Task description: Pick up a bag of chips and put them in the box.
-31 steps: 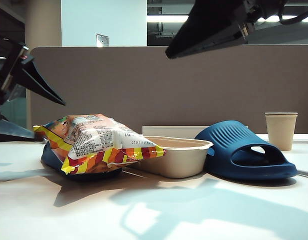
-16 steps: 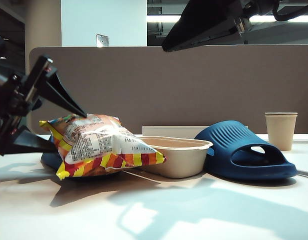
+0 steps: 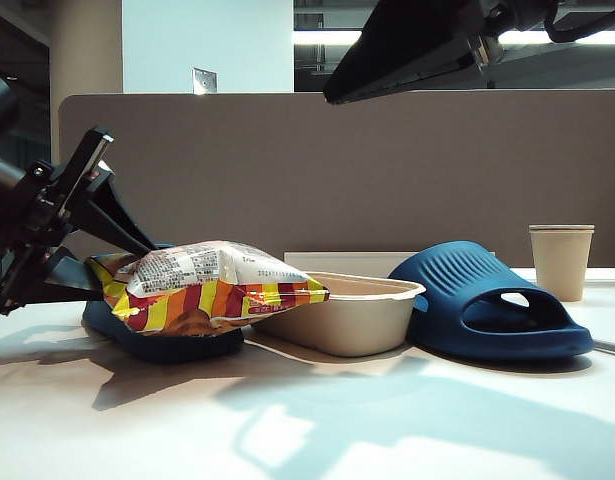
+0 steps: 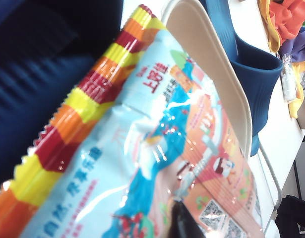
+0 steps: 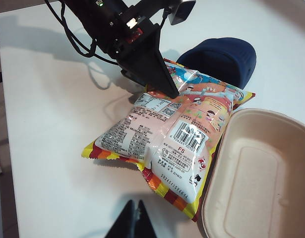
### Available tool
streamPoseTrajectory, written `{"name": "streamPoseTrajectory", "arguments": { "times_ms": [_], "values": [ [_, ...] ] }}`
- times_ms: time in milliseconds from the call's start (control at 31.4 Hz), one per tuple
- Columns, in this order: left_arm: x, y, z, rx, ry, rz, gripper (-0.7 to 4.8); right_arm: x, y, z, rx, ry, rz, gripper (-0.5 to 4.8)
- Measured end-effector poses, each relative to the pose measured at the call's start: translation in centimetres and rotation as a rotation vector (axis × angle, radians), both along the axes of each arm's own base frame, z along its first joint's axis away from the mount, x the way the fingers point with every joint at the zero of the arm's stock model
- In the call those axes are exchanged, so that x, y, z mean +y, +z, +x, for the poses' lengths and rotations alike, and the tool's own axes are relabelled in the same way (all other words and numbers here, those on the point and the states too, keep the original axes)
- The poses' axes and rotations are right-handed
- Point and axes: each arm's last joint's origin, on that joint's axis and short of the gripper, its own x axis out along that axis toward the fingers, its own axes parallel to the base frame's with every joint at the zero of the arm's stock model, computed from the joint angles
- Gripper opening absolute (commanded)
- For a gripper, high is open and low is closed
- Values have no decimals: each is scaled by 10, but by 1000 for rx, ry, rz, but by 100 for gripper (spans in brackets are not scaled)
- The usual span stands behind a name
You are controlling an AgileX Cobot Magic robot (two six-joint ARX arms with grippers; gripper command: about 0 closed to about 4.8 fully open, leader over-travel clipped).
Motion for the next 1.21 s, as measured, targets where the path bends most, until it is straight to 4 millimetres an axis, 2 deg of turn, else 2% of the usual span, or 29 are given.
{"name": "streamPoseTrajectory", "arguments": {
  "times_ms": [414, 446, 541, 1209],
  "values": [
    [-1, 1, -1, 5, -33, -34, 208, -1, 0, 2, -16, -49, -18, -5],
    [-1, 1, -1, 5, -34, -35, 198, -1, 0, 2, -16, -49, -19, -5],
    [-1, 1, -1, 4, -35, -35, 117, -1, 0, 2, -25, -63, -26, -5],
    [-1, 2, -1, -2, -65, -68, 115, -3, -1, 4, -66, -131, -65, -5]
  ]
}}
